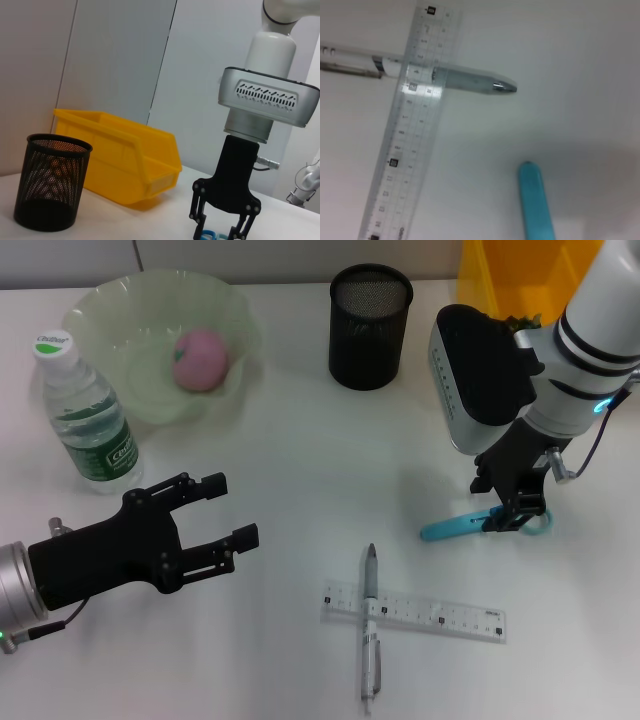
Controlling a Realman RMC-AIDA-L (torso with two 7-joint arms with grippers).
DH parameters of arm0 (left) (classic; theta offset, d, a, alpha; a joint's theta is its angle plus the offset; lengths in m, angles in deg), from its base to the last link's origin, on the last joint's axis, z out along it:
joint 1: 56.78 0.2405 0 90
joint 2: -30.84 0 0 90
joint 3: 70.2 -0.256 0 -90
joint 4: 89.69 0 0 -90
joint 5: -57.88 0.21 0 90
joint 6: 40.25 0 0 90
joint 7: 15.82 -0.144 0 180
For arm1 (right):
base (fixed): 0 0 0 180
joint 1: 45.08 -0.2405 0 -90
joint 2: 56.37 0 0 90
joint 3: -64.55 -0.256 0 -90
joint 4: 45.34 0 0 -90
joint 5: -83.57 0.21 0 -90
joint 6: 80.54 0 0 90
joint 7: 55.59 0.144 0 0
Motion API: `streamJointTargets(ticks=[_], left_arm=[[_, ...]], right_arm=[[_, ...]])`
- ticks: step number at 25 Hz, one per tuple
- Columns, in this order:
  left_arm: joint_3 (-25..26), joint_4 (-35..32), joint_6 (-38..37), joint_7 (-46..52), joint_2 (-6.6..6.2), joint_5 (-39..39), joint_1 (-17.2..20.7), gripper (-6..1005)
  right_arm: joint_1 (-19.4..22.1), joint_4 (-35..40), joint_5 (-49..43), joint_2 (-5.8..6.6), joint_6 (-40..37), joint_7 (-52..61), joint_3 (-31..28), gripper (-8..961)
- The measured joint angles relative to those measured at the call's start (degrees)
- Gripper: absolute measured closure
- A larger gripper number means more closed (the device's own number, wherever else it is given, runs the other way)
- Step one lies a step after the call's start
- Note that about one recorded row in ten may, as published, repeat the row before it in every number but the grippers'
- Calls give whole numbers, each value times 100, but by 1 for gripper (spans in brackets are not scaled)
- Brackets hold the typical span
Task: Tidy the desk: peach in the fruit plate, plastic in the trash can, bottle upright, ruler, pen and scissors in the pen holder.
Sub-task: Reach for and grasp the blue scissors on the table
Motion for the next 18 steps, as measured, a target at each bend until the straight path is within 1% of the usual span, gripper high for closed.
streamJointTargets(ticks=[4, 18], left_arm=[[0, -3, 1, 0, -17, -13, 1, 195], [0, -19, -34, 14, -40, -14, 6, 194]], right_arm=[[-1, -10, 0, -1, 55, 118, 237, 475], [58, -16, 0, -1, 72, 162, 337, 475]])
